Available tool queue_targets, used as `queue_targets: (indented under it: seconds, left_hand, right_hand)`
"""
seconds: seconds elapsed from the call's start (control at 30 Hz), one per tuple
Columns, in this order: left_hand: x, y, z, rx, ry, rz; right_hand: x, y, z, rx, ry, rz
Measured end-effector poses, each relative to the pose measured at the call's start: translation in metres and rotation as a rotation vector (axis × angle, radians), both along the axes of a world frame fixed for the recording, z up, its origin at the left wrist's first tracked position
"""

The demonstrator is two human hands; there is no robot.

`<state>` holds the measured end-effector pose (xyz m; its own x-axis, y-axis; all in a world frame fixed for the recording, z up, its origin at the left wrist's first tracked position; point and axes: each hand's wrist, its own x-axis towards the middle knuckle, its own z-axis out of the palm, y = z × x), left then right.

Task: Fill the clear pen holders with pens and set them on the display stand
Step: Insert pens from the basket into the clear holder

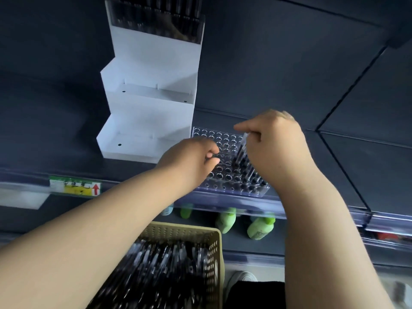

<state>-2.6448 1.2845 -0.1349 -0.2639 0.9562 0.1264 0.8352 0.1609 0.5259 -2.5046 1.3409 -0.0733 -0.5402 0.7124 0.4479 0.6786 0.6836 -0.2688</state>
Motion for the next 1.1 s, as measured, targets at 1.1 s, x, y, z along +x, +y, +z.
queue_targets:
  seconds: [1.1]
  left_hand:
    - [0.013, -0.133, -0.184, -0.72, 0.082, 0.181]
  right_hand:
    - [-0.023, -0.127, -0.241, -0.93, -0.496, -0.355]
